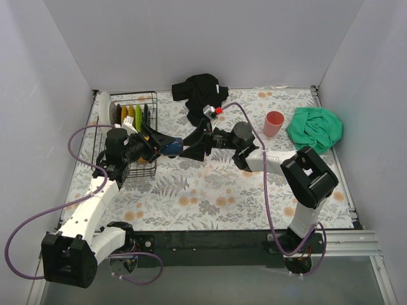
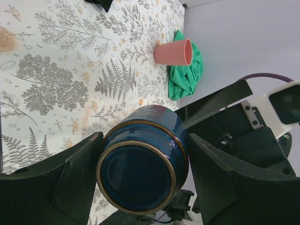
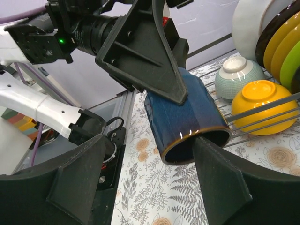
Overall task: Unload the mixed dishes from the dish rack
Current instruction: Place the cup at the center of the board.
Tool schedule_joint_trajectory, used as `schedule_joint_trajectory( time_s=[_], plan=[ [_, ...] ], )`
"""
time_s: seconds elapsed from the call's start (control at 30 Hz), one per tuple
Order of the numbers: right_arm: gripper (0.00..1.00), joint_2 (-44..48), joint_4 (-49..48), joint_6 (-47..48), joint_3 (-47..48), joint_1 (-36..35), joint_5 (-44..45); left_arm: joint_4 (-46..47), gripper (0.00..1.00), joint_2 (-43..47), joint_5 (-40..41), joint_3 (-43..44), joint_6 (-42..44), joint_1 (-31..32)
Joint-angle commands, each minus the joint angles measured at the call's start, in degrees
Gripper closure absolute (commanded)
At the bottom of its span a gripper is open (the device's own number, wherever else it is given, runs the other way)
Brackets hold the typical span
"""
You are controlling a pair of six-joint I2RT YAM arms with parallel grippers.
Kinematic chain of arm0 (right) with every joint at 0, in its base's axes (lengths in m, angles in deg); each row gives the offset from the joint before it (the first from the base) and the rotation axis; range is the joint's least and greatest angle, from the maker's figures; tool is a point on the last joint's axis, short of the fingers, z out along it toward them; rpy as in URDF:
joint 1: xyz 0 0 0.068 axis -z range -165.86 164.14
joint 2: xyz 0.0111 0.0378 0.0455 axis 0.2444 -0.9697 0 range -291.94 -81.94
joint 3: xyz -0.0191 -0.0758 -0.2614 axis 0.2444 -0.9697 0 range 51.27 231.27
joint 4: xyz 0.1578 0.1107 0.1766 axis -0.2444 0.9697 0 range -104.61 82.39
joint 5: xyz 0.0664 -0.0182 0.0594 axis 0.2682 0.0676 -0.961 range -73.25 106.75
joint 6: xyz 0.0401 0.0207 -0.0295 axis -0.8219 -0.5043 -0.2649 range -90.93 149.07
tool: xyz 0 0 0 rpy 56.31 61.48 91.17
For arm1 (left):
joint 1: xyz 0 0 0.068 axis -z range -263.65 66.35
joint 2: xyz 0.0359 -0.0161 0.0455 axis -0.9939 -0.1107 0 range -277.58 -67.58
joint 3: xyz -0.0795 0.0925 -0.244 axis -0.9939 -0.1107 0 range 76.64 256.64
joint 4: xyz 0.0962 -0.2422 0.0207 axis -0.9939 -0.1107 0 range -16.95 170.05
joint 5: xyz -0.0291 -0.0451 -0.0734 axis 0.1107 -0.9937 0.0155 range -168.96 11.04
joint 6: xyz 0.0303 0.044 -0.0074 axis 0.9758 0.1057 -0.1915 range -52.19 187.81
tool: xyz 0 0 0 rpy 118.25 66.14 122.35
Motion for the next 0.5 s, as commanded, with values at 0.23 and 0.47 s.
schedule_joint_trajectory(
  time_s=[0.23, 0.47],
  plan=[
    [0.33, -6.27, -14.67, -7.49, 5.7, -1.13, -4.78, 18.34, 0.94, 2.23, -5.82, -6.55, -10.17, 1.55],
    [0.77, -6.99, -18.29, -10.48, 6.06, -1.21, -6.45, 23.35, 0.91, 2.85, -5.73, -9.72, -12.2, 2.17]
  ],
)
